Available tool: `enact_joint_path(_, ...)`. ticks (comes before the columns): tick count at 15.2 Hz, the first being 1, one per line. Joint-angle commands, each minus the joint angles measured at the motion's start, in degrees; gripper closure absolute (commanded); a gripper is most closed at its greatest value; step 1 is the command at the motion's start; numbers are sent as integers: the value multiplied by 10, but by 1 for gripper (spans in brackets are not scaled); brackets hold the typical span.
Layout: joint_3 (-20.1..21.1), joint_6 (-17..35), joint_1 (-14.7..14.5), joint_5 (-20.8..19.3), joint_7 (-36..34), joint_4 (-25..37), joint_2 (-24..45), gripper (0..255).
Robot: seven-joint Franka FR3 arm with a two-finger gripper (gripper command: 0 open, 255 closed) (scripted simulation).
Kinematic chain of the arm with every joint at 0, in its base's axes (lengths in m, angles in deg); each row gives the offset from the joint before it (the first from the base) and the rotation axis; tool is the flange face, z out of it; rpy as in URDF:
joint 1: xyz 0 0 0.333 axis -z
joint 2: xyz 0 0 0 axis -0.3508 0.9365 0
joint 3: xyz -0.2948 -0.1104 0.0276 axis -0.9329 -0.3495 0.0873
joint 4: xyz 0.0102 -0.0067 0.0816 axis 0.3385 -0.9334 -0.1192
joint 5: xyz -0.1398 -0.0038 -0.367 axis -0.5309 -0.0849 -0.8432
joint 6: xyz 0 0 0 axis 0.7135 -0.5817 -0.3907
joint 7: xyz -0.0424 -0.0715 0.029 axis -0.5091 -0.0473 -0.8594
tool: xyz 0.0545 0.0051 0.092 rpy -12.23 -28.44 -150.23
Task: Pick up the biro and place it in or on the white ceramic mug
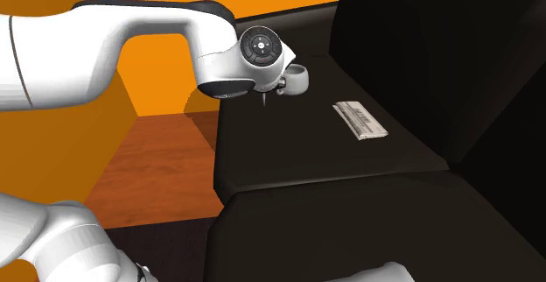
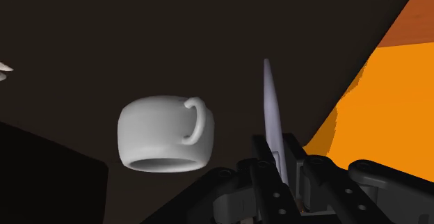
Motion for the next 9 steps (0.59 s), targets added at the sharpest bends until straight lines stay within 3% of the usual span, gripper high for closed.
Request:
enact_joint_path(1,2,-9,2,-8,-13,11,-2,255)
enact_joint_path(9,5,-48,7,-34,-59,65,-2,255)
